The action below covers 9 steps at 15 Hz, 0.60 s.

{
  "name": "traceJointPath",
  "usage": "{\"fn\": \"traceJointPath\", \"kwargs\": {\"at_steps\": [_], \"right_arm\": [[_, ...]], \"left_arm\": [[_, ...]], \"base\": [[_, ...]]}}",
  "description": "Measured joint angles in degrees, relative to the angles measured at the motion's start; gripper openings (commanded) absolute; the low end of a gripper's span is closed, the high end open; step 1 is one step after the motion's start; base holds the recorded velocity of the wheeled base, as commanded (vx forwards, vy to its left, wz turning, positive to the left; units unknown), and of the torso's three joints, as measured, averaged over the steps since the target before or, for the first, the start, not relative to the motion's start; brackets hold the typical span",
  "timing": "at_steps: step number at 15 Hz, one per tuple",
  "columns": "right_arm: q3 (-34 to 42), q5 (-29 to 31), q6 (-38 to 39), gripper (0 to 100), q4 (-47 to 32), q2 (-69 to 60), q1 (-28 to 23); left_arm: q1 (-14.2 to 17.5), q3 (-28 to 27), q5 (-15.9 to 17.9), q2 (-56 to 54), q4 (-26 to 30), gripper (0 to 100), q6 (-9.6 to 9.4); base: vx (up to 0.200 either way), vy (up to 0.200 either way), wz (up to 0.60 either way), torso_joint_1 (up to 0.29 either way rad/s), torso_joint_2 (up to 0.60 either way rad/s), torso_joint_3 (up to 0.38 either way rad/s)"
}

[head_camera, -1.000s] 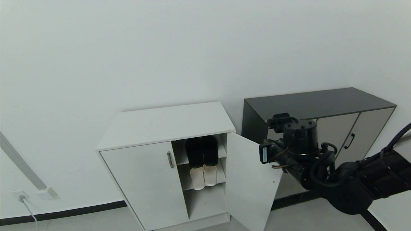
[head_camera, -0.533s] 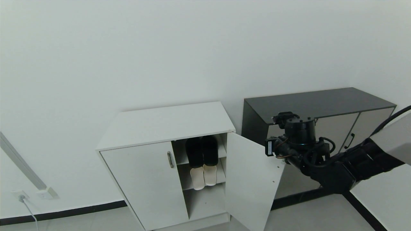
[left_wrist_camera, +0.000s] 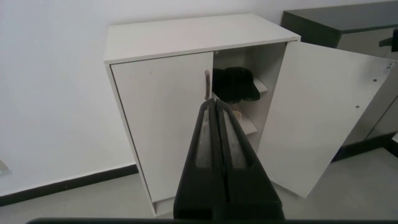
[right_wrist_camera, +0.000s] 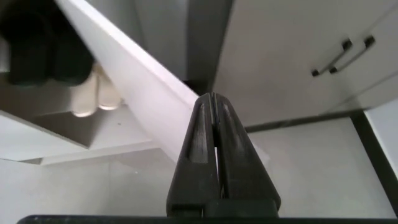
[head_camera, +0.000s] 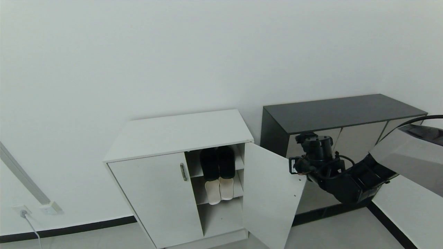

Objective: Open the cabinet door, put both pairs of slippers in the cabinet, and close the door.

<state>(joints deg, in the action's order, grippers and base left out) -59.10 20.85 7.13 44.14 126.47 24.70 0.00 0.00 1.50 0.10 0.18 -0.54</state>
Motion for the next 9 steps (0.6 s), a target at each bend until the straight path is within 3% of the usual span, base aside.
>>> {"fn": "traceJointPath", "kwargs": {"at_steps": [9], "right_arm": [[-0.9,-1.3,-0.1,0,3.5,4.1,-1.4]], "left_arm": [[0.0,0.0,0.0,0.0,0.0,0,0.00]], "base": [[0.000,0.000,0.00,0.000,0.00,0.000]]}}
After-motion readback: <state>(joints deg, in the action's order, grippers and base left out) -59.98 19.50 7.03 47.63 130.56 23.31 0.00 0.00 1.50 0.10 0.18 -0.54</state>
